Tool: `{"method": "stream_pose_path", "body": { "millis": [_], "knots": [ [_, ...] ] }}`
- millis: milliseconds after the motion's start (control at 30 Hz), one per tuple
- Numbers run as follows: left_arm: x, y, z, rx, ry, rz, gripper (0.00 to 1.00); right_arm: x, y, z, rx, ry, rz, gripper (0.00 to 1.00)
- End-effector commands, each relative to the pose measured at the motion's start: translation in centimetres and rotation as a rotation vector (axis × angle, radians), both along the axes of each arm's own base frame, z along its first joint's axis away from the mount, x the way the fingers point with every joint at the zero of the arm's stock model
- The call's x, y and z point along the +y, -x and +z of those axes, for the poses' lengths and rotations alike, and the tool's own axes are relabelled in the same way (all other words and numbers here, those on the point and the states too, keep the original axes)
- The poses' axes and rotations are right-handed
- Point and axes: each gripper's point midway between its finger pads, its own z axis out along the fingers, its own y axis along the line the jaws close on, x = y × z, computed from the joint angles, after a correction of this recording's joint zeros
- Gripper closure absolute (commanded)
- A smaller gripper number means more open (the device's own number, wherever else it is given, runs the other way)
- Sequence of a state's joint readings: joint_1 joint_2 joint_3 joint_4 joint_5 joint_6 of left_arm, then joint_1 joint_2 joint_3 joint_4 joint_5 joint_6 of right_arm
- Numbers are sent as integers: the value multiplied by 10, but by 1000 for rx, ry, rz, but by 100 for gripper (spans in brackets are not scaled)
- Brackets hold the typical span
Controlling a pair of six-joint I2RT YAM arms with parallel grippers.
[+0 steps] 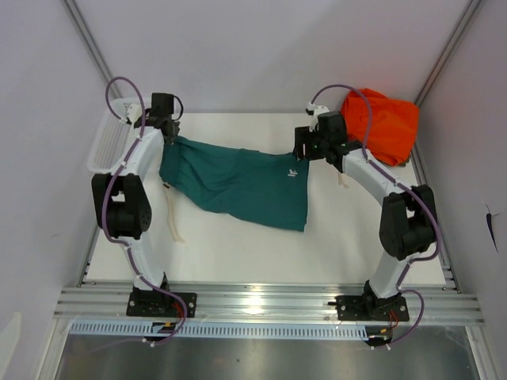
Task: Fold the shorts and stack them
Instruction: Fold the shorts
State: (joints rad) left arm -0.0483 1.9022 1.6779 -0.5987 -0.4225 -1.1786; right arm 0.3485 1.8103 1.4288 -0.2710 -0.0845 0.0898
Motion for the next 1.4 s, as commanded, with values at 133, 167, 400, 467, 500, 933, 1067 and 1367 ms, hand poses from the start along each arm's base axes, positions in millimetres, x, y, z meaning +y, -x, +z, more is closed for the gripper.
{"method": "stream_pose_path", "body": {
  "millis": [133,167,400,467,500,933,1067,1367],
  "knots": [
    [-7,-23,10,-63,-10,18,100,72,42,37,-76,-166,237,30],
    [-6,-22,10,-59,-13,22,100,81,48,37,-70,-189,265,30],
    [-1,-20,12,-55,-40,31,100,128,51,-13,85,-212,271,30],
    [0,-19,14,-55,-46,31,100,123,52,-26,116,-196,244,30],
    [0,-19,14,-57,-48,31,100,121,54,-33,131,-188,232,30],
    [-1,-20,16,-56,-71,8,100,69,109,-68,195,-35,64,29],
    [-2,-20,15,-54,-79,3,100,51,123,-45,174,-156,10,23],
    [-6,-23,17,-63,-81,-7,100,0,119,-41,238,-327,-114,20]
  ]
}}
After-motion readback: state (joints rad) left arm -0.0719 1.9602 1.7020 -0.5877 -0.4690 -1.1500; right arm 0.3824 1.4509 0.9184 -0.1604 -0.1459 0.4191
